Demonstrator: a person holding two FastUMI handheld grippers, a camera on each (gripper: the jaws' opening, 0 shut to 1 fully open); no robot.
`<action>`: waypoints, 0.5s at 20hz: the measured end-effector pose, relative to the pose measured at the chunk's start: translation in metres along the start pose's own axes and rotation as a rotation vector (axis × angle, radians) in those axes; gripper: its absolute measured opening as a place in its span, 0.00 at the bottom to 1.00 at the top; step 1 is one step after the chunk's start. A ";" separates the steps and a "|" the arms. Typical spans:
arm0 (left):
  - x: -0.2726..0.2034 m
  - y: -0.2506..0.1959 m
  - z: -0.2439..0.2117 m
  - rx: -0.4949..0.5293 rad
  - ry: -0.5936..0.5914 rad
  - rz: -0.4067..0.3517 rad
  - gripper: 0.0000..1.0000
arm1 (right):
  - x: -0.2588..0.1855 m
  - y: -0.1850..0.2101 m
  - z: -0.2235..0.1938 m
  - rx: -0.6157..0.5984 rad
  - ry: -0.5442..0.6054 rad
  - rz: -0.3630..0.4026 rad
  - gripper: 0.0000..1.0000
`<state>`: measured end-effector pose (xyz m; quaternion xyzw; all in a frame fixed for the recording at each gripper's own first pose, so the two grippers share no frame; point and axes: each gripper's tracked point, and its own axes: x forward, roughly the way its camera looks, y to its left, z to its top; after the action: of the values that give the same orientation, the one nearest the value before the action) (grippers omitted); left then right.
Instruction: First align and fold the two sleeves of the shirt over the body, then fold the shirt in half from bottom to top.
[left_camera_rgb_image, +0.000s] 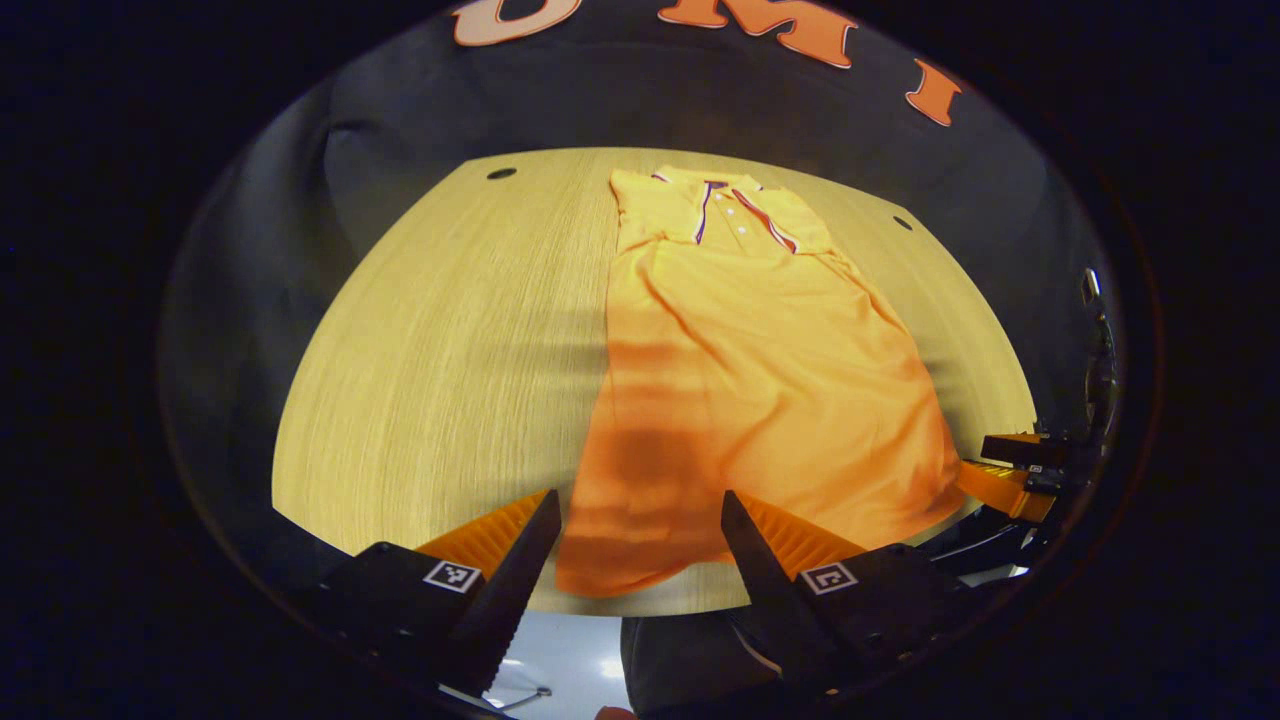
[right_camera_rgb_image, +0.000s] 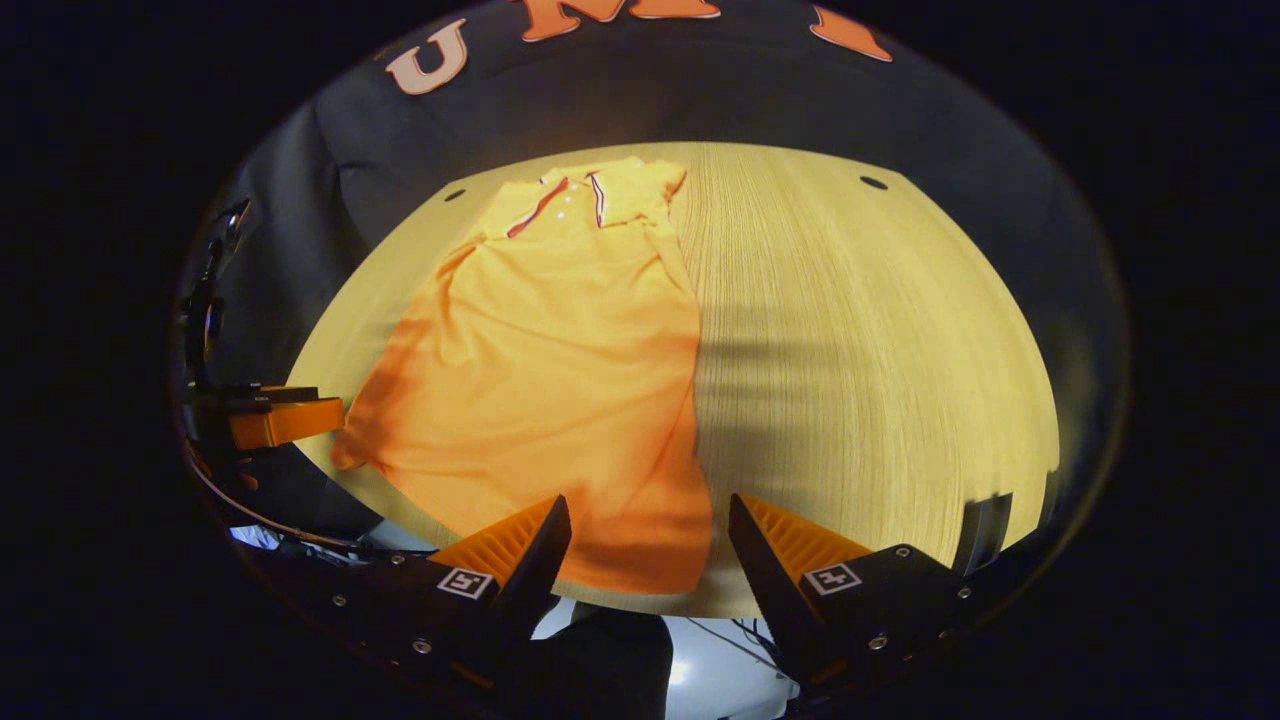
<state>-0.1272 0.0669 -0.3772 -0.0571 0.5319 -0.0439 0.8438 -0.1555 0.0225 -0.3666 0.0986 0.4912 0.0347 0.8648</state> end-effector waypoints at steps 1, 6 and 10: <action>0.003 0.002 -0.005 -0.004 0.017 0.004 1.00 | 0.001 0.000 -0.003 0.006 0.018 0.002 1.00; 0.020 0.007 -0.018 0.017 0.121 0.016 1.00 | 0.011 -0.008 -0.012 -0.030 0.081 -0.042 0.96; 0.027 0.009 -0.029 0.063 0.172 0.030 1.00 | 0.014 -0.009 -0.017 -0.074 0.128 -0.067 0.92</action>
<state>-0.1418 0.0709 -0.4151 -0.0185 0.6017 -0.0526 0.7968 -0.1632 0.0187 -0.3889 0.0478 0.5470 0.0301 0.8352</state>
